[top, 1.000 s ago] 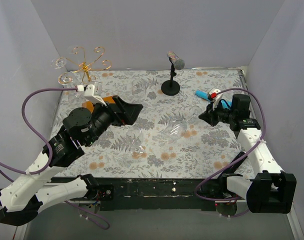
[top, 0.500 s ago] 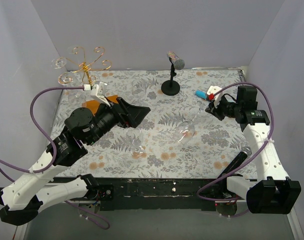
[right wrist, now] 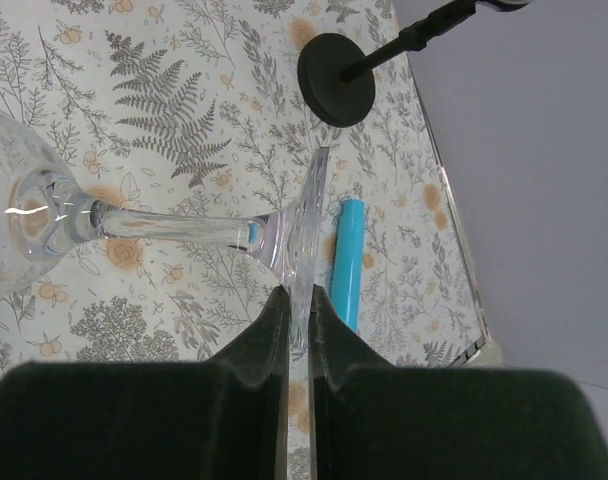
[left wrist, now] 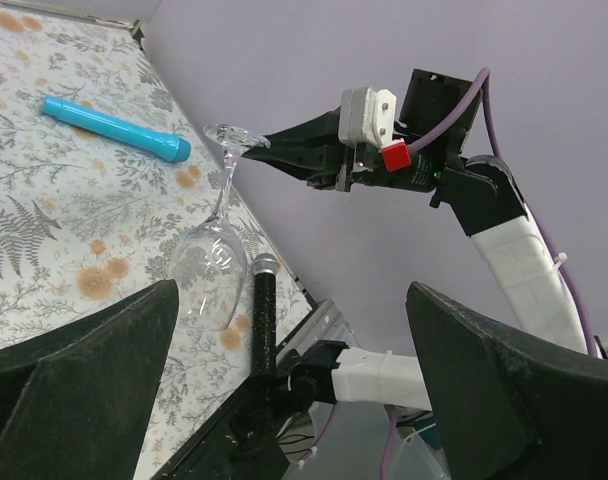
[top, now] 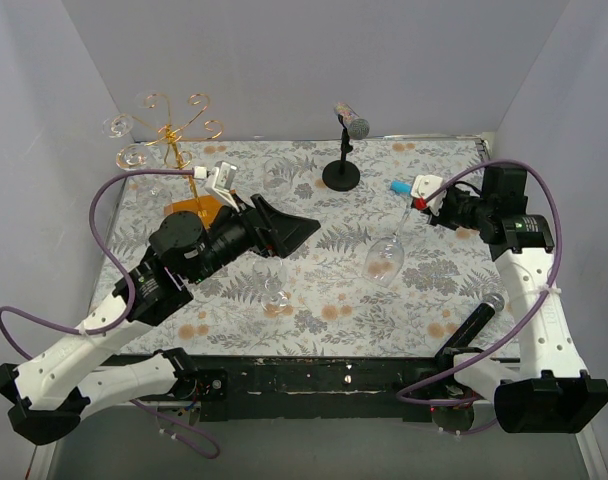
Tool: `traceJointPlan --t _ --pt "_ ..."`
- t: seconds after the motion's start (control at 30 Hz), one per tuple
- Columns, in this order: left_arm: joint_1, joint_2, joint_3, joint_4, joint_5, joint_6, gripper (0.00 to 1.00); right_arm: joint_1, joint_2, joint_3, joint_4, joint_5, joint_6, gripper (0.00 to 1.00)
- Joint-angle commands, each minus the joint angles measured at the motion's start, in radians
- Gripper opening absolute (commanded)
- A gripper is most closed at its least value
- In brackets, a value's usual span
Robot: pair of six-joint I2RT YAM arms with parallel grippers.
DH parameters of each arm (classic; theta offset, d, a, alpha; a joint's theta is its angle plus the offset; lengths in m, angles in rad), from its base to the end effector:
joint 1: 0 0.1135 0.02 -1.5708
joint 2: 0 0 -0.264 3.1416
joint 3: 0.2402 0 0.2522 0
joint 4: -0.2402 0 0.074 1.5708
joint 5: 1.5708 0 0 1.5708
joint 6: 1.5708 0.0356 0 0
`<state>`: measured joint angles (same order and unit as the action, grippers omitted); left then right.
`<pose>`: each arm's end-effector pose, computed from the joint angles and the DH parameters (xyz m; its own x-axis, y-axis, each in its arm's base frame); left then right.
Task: Place the wine glass upside down on the wine glass rack
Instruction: Turn the wine glass upside down at the wine rack.
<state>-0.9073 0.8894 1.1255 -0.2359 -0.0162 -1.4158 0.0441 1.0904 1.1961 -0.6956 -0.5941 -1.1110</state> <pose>0.1159 -0.1473 0.4342 -0.7684 -0.6210 -0.1544 0.1202 0.0969 -0.9880 0.2202 0.0297 0.3756 0.2026 -0.7344 -0.6478 -0.7204 0.3363 -0.6065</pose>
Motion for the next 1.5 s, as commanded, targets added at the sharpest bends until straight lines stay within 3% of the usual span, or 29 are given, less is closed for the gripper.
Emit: traceJointPlan --t 0.0,0.4,0.8,1.47 --pt "-0.004 0.006 -0.01 0.063 0.061 -0.031 0.98 0.02 -0.046 0.085 0.016 -0.001 -0.087 0.01" --pt "-0.004 0.04 -0.059 0.141 0.097 -0.071 0.98 0.129 -0.069 0.148 -0.027 0.135 -0.248 0.01" --pt "-0.001 0.128 -0.073 0.211 0.154 -0.104 0.98 0.276 -0.135 0.119 0.04 0.235 -0.404 0.01" --pt "0.034 0.098 -0.213 0.429 0.229 -0.268 0.98 0.393 -0.202 0.034 0.185 0.287 -0.487 0.01"
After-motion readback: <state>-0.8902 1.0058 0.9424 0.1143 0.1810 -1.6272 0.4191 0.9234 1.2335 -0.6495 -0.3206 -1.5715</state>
